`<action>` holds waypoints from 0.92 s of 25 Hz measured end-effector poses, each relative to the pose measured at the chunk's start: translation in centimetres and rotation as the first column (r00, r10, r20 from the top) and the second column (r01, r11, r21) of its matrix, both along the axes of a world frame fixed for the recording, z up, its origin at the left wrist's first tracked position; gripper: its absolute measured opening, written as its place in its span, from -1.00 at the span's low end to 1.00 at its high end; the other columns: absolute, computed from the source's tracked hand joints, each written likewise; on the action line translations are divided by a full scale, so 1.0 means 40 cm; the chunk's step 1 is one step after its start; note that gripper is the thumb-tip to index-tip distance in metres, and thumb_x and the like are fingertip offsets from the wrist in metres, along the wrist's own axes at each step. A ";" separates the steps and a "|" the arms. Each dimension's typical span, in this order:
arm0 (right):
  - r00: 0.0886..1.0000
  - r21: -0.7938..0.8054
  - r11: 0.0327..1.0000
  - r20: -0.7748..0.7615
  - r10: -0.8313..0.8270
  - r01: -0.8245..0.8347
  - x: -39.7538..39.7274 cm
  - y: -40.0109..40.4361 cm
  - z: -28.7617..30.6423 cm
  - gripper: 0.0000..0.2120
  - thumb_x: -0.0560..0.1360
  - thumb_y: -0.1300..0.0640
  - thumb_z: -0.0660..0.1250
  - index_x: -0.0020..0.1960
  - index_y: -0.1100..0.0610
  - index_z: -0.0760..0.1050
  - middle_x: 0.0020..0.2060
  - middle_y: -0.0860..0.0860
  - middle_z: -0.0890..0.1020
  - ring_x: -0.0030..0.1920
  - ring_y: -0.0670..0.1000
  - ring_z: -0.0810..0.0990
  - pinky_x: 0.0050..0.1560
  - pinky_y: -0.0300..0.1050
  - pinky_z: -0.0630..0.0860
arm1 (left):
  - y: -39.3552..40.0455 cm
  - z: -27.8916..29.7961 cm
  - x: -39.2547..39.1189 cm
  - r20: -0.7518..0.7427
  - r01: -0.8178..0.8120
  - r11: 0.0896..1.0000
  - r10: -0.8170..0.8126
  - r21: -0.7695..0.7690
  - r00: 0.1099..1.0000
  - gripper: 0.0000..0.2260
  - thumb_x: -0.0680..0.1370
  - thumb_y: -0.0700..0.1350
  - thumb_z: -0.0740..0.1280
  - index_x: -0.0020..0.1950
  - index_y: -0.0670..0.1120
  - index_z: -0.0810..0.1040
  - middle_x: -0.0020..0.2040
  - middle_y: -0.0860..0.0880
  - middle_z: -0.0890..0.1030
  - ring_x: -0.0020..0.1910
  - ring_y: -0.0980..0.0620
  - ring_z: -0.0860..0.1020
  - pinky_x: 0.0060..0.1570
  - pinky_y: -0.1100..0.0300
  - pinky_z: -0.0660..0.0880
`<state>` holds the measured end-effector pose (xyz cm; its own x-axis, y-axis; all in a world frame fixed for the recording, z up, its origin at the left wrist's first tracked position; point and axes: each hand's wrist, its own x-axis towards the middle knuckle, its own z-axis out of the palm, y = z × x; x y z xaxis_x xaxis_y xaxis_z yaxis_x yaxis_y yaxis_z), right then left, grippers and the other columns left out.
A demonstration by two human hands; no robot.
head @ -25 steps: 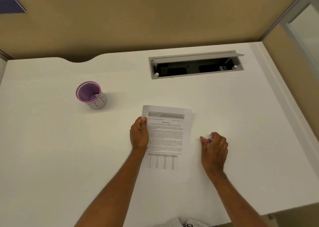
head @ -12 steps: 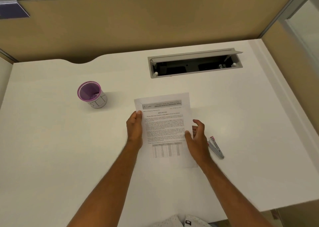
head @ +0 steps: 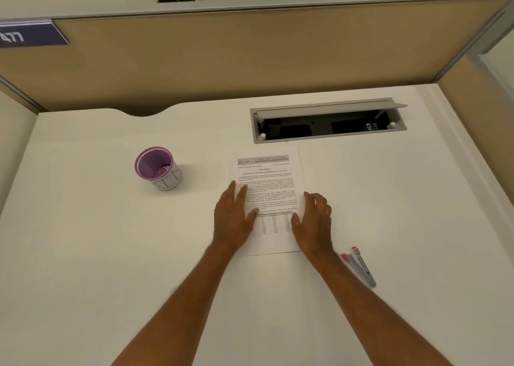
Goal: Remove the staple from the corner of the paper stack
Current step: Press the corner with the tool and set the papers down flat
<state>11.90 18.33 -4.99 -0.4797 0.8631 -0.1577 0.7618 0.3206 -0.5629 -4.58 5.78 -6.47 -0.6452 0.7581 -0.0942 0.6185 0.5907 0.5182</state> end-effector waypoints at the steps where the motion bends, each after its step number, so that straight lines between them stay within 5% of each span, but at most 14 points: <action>1: 0.995 0.073 0.997 0.094 0.031 -0.038 -0.002 -0.010 -0.009 -0.43 0.56 0.12 0.38 0.52 0.20 0.33 0.44 0.17 0.40 0.39 0.22 0.38 0.34 0.14 0.42 | -0.009 -0.019 0.014 -0.048 0.046 0.997 -0.048 -0.057 0.998 -0.37 0.66 0.12 0.25 0.64 -0.13 0.20 0.67 -0.22 0.12 0.64 -0.25 0.12 0.59 -0.13 0.10; 15: 0.972 0.282 0.940 0.185 0.141 -0.190 0.045 -0.024 -0.065 -0.45 0.63 -0.09 0.18 0.52 0.17 0.36 0.42 0.14 0.49 0.35 0.19 0.49 0.28 0.14 0.43 | -0.038 -0.039 0.040 -0.147 0.089 0.993 -0.099 -0.076 0.984 -0.37 0.68 0.12 0.17 0.67 -0.15 0.11 0.69 -0.17 0.07 0.67 -0.19 0.03 0.63 -0.12 0.03; 23: 0.932 0.242 0.902 0.159 0.326 -0.357 0.055 -0.019 -0.070 -0.34 0.68 -0.13 0.03 0.66 0.19 0.06 0.66 0.11 0.10 0.67 0.11 0.03 0.63 0.10 0.06 | -0.034 -0.025 0.051 -0.263 0.098 0.994 -0.106 -0.041 0.959 -0.36 0.68 0.08 0.17 0.65 -0.25 0.10 0.67 -0.24 0.10 0.66 -0.20 0.06 0.62 -0.16 0.07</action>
